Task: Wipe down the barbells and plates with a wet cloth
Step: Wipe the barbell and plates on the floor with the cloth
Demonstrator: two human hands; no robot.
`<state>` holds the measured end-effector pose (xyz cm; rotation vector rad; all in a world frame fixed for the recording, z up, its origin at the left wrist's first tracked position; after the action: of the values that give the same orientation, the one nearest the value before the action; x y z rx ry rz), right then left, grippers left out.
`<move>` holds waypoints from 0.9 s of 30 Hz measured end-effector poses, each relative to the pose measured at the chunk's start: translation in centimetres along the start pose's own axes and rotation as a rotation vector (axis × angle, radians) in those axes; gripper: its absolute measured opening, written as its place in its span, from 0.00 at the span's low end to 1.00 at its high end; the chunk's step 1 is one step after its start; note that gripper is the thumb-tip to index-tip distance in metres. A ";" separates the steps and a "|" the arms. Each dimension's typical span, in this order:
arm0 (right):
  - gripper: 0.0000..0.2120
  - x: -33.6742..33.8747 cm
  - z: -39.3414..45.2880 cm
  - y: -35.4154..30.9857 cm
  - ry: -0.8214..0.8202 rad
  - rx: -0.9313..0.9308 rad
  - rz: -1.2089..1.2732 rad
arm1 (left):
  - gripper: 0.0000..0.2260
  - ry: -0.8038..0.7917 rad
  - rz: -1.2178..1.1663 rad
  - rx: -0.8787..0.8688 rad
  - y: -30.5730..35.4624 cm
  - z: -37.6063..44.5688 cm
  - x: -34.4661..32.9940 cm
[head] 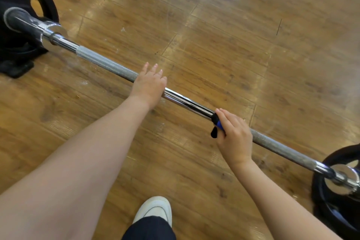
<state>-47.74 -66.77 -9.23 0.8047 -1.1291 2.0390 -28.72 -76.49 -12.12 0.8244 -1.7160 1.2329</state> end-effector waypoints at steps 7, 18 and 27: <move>0.19 -2.3 1.4 -1.4 0.013 -0.126 -0.001 | 0.18 -0.009 -0.004 -0.021 0.1 0.3 0.0; 0.21 -6.5 3.5 -4.5 -0.080 0.008 0.006 | 0.26 0.245 -0.044 0.017 -2.7 -1.7 -0.2; 0.19 -4.7 2.3 -3.1 0.081 -0.077 0.018 | 0.23 0.129 -0.076 -0.058 -3.5 -0.4 -1.3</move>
<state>-42.13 -68.74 -10.36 0.6698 -1.1658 2.0114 -24.98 -77.13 -11.83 0.7525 -1.5951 1.1549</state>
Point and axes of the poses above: each hand's wrist, its own z-axis towards the middle knuckle, its own x-axis out of the back of the hand, y = z × x, the point moved 9 cm from there along z, towards the middle knuckle, and after that the axes turned 14 degrees about z, right-handed, at the moved point
